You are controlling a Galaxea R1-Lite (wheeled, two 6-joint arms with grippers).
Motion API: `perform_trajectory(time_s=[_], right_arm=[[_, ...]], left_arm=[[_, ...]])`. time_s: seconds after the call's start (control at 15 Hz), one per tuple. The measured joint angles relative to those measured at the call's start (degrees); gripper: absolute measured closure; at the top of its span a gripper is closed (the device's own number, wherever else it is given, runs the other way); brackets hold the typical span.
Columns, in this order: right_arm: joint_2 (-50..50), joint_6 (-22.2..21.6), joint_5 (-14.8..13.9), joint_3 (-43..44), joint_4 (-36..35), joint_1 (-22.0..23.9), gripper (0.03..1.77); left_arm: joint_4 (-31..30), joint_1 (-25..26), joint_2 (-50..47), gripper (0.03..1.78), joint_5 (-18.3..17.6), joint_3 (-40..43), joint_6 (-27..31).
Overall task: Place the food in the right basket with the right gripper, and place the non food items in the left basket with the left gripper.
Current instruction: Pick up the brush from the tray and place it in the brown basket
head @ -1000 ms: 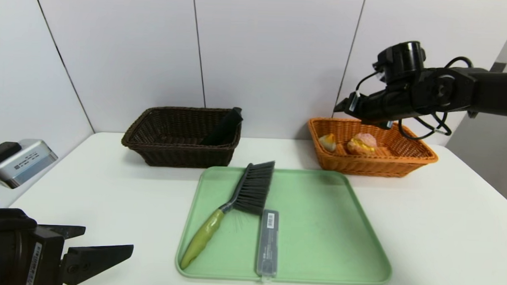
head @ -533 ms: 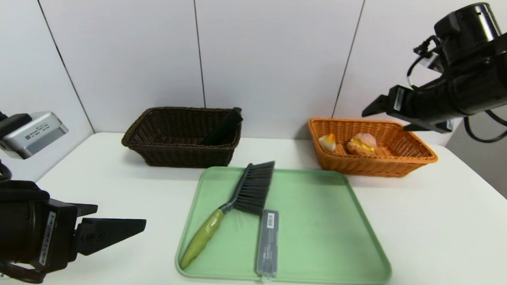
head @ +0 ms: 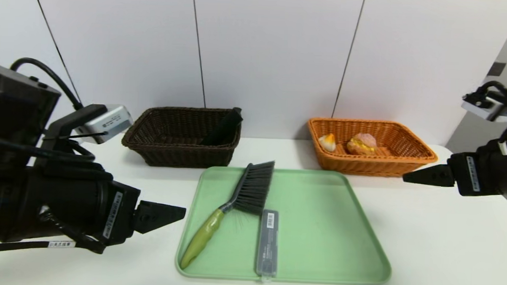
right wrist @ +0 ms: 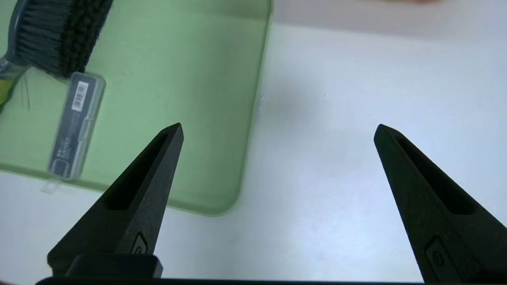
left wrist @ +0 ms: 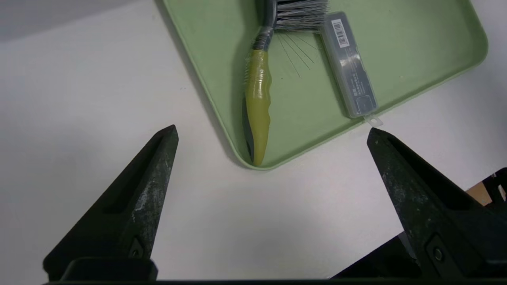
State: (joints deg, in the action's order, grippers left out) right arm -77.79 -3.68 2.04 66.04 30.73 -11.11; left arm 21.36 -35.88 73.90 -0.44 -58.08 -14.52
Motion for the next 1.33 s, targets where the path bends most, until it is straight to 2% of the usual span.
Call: perform_trajectory(time_s=[0.07, 0.2, 0.33, 0.53, 0.8, 1.0, 1.33], right_arm=[[1.88, 1.62, -1.90, -1.43, -0.78, 0.63, 0.12], [3.86, 1.40, -6.33, -2.91, -0.28, 1.11, 0.12], [4.94, 1.29, -7.46, -4.27, -0.39, 1.29, 0.11], [5.72, 0.66, -6.58, -5.88, -0.74, 1.27, 0.11], [5.46, -1.30, -1.27, -5.64, -0.22, 0.66, 0.11], [4.44, -3.58, -1.02, -5.46, -0.30, 0.63, 0.11], [3.34, -3.80, -1.44, -6.06, -0.20, 0.83, 0.11]], left_arm=[[0.96, -0.61, 2.17, 0.12, 0.15, -1.54, 0.20], [4.55, -1.46, 6.61, 0.12, 0.30, -5.27, 0.28], [8.40, -1.99, 11.30, 0.12, 0.33, -9.42, 0.41], [13.29, -2.33, 17.62, 0.12, 0.34, -15.32, 0.44], [18.77, -2.49, 24.14, 0.12, 0.37, -20.89, 0.27], [20.09, -2.77, 27.43, 0.12, 0.23, -22.65, 0.30], [20.07, -4.06, 31.37, 0.12, -0.07, -23.06, 0.63]])
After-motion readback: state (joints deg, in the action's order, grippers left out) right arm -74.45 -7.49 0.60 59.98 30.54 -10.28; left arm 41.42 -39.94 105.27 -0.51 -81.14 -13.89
